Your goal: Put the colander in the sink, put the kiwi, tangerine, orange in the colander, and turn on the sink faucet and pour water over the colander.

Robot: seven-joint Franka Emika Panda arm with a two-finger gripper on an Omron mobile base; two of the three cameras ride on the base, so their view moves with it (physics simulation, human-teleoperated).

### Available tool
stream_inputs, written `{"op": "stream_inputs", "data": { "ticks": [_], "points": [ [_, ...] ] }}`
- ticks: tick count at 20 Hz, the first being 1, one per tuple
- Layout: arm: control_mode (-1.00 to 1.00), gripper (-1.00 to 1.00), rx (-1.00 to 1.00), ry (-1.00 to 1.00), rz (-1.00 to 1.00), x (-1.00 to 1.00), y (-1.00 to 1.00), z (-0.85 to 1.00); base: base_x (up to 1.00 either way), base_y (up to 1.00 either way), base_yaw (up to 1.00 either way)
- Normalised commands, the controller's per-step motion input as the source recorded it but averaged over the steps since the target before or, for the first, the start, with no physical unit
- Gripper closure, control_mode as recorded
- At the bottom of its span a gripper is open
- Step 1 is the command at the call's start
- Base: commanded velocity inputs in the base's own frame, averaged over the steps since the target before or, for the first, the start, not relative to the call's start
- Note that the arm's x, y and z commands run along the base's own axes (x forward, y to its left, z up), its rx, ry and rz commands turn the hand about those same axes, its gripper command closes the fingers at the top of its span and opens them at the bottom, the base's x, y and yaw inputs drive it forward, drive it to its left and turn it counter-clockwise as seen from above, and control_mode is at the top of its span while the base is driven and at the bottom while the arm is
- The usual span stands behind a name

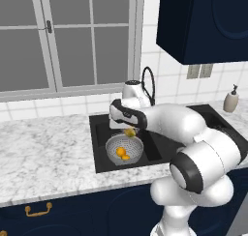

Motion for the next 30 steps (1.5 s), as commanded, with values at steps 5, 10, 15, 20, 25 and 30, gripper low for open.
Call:
{"op": "stream_inputs", "data": {
  "ticks": [5,10,15,20,25,30],
  "points": [
    [-1.00,1.00,-0.02,0.00,0.00,0.35,0.04,-0.71,0.00,0.00,0.00],
    [-1.00,1.00,-0.02,0.00,0.00,0.33,0.01,-0.57,0.00,0.00,0.00],
    [-1.00,1.00,-0.03,0.00,0.00,0.34,0.03,-0.61,0.00,0.00,0.00],
    [-1.00,1.00,0.00,-0.04,0.00,0.47,0.08,-0.29,0.00,0.00,0.00],
    [-1.00,1.00,0.00,-0.05,0.00,0.50,0.09,-0.39,0.00,0.00,0.00],
    [-1.00,1.00,0.00,0.00,0.00,0.36,0.03,-0.46,0.00,0.00,0.00]
  ]
}}
